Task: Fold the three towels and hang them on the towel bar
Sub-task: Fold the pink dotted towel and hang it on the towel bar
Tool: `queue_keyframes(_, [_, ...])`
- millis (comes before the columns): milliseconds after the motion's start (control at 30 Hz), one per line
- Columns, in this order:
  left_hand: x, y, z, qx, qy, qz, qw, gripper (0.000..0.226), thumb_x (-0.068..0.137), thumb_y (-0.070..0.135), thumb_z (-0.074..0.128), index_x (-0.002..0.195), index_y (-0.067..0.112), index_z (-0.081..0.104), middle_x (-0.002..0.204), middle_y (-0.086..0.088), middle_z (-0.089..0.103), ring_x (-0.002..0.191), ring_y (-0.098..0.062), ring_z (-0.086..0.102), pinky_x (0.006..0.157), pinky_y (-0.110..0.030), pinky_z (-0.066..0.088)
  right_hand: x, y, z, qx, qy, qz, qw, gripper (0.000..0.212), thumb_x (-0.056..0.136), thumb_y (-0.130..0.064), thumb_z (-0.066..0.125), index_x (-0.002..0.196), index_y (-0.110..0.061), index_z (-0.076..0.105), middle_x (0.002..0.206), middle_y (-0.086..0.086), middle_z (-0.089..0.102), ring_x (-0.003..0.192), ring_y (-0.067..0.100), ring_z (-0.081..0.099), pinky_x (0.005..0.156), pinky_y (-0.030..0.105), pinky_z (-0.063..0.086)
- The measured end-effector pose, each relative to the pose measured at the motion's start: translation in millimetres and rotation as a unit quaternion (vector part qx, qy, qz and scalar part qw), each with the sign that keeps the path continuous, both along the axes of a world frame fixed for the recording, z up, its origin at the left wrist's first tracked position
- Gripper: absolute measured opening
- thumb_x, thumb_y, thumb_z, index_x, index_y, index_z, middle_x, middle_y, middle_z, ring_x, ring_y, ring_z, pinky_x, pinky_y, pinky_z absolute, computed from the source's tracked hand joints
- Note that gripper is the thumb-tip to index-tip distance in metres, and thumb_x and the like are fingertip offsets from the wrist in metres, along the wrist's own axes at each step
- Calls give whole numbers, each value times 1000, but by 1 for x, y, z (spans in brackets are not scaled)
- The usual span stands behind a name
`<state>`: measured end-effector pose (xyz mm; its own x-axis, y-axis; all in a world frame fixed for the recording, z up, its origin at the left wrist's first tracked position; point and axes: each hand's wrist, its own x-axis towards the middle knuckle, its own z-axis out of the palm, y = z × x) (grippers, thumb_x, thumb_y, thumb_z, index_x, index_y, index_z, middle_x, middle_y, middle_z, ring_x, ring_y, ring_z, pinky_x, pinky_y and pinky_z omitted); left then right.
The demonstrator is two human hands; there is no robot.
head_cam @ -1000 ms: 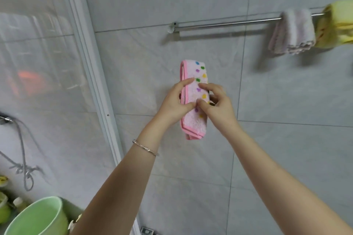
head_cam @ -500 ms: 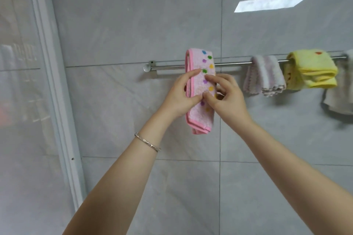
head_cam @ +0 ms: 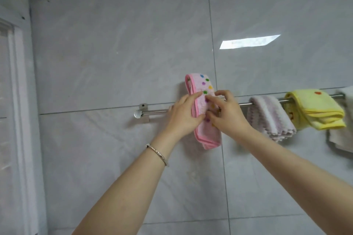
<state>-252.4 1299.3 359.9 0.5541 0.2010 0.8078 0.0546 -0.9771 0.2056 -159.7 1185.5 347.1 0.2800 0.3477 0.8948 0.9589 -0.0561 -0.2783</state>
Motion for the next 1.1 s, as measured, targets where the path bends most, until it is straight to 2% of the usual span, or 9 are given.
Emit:
queue_keyframes(100, [6, 5, -4, 14, -19, 59, 998, 62, 76, 39, 68, 133, 35, 45, 138, -3, 34, 131, -24, 30, 106, -36, 26, 10, 7, -2, -22, -90, -101, 991, 44, 72, -10, 65, 116, -9, 63, 131, 16, 47, 101, 31, 59, 87, 44, 49])
queue_keyframes(233, [12, 13, -5, 84, -48, 78, 992, 58, 71, 43, 68, 126, 32, 52, 144, -3, 27, 136, -24, 18, 110, -36, 18, 11, 7, 8, -63, -200, -176, 962, 51, 62, -14, 68, 113, -11, 63, 139, 4, 49, 128, 27, 46, 96, 39, 32])
queue_keyframes(367, [16, 24, 3, 158, 18, 68, 985, 62, 72, 42, 65, 128, 20, 48, 135, 1, 45, 131, -21, 34, 104, -30, 24, 9, 8, 30, -195, -218, -179, 939, 52, 66, -20, 64, 115, -10, 52, 122, 3, 58, 117, 23, 52, 89, 31, 29])
queue_keyframes(533, [13, 26, 19, 78, 117, 25, 990, 66, 63, 48, 60, 122, 19, 50, 118, -4, 60, 111, -26, 54, 86, -34, 45, 1, 12, 50, -315, -116, -148, 930, 51, 69, -24, 69, 112, -12, 44, 95, 6, 60, 83, 27, 54, 66, 27, 33])
queue_keyframes(600, [11, 24, 27, 55, 156, 37, 985, 63, 62, 50, 62, 115, 19, 52, 106, -3, 63, 98, -27, 59, 76, -33, 46, 0, 12, 59, -345, -58, -119, 929, 49, 68, -24, 71, 108, -17, 45, 92, 3, 59, 80, 24, 53, 65, 28, 37])
queue_keyframes(733, [12, 22, 40, 13, 245, 42, 969, 28, 68, 36, 72, 87, 23, 56, 85, 3, 61, 79, -19, 57, 67, -30, 43, 5, 16, 70, -405, 66, -35, 911, 43, 69, -16, 72, 103, -21, 46, 87, -4, 57, 79, 14, 56, 64, 25, 44])
queue_keyframes(833, [15, 23, 44, -9, 286, 6, 958, 22, 61, 35, 74, 74, 27, 58, 74, 9, 63, 72, -15, 60, 60, -25, 44, 10, 21, 72, -450, 113, 22, 885, 39, 66, -11, 74, 97, -22, 54, 96, -1, 65, 92, 18, 63, 80, 27, 52])
queue_keyframes(967, [15, 26, 43, -18, 283, 2, 959, 28, 60, 38, 74, 77, 27, 55, 76, 8, 61, 71, -15, 57, 58, -26, 41, 12, 21, 72, -447, 124, 30, 885, 39, 70, -8, 74, 101, -22, 54, 95, -5, 65, 93, 15, 63, 78, 23, 49])
queue_keyframes(1100, [13, 26, 36, 37, 253, 75, 964, 54, 64, 48, 67, 108, 23, 47, 105, -1, 61, 97, -25, 57, 77, -33, 40, 15, 16, 54, -365, 56, -62, 927, 60, 68, -27, 76, 120, -23, 47, 106, -2, 60, 102, 20, 55, 84, 29, 45])
